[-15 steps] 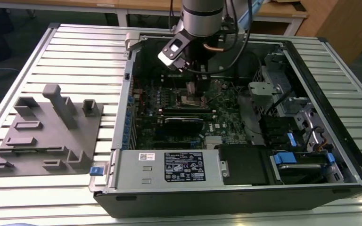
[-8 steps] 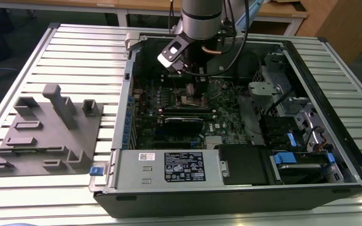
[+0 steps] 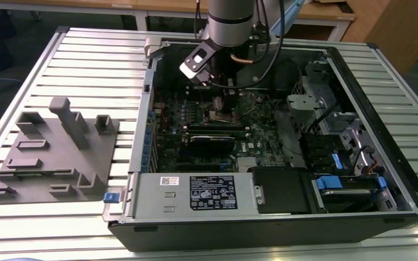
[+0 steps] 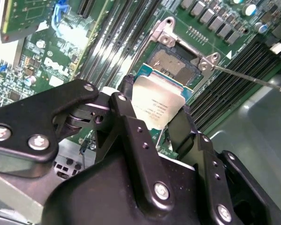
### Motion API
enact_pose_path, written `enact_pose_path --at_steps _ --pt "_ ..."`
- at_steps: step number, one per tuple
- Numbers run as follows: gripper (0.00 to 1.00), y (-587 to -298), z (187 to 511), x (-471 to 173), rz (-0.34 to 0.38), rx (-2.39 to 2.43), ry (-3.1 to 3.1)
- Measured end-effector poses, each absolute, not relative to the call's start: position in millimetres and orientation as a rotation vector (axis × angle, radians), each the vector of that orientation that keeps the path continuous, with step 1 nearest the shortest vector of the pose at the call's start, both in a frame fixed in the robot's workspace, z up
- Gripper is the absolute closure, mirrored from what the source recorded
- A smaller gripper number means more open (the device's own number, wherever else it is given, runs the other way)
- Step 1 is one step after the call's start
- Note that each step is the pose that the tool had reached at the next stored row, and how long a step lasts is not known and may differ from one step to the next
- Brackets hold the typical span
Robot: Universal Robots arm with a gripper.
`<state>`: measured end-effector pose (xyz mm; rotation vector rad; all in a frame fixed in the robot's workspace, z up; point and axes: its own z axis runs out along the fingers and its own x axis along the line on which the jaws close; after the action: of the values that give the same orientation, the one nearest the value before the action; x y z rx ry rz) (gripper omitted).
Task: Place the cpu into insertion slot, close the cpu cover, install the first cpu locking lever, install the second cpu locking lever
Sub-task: 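Place the cpu into insertion slot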
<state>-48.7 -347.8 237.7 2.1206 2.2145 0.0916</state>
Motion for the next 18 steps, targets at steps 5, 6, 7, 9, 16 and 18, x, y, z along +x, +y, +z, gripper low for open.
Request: enact_pose_path --at_steps 5,6,7,9,16,18 --pt "0.46 -342.5 233.0 -51.8 0.092 2.121 2.215" --pt "0.46 -341.1 232.0 -52.2 0.091 2.121 2.215" --pt "0.46 -340.5 231.5 -52.3 0.092 2.121 2.214" --pt "0.46 -340.5 231.5 -52.3 0.092 2.120 2.215" --pt "0.46 -340.0 230.2 -52.3 0.091 2.121 2.215" --pt "0.46 -339.5 230.0 -52.5 0.092 2.121 2.214"
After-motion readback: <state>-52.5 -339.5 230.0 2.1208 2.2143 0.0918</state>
